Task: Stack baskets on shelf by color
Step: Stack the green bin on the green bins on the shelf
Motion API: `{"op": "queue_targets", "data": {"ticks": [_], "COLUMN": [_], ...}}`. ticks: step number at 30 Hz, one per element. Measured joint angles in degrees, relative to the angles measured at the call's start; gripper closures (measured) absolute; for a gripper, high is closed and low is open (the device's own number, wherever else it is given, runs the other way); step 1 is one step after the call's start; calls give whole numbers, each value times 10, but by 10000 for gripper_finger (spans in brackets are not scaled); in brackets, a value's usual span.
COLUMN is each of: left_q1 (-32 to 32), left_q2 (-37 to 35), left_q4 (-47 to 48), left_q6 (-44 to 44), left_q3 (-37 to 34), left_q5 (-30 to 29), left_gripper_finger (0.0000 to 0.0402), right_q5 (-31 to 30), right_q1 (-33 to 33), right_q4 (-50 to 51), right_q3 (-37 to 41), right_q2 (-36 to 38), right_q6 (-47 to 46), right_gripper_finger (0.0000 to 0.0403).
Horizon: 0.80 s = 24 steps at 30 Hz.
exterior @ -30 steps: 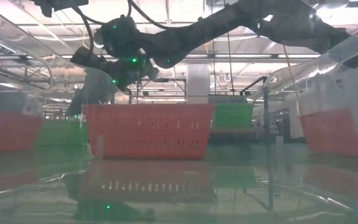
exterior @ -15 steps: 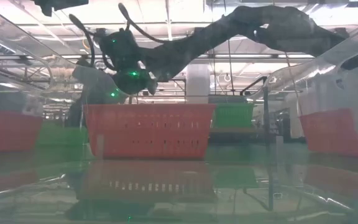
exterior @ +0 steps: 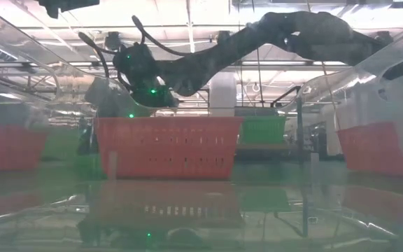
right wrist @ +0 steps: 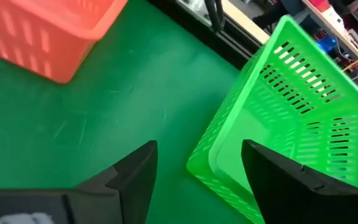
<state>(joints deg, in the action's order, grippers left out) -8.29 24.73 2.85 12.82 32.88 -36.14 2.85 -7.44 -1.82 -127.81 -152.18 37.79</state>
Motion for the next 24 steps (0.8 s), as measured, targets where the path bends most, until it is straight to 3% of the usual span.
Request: {"op": "queue_targets", "data": {"ticks": [14,18,24], "left_q1": [0,0,0], "left_q2": [0,0,0], "left_q4": [6,4,2], "left_q6": [-2,-2,-2], "left_q3": [0,0,0], "left_q5": [0,0,0], "left_gripper_finger": [364,364,364], "right_q5": [-1,-3,-1], "right_q1": [1,1,12], "right_q4": [19,8,-12], "right_q3": [0,0,1], "right_q2": [0,1,11], "right_q6": [25,82,148], "right_gripper_finger": [337,384,394]}}
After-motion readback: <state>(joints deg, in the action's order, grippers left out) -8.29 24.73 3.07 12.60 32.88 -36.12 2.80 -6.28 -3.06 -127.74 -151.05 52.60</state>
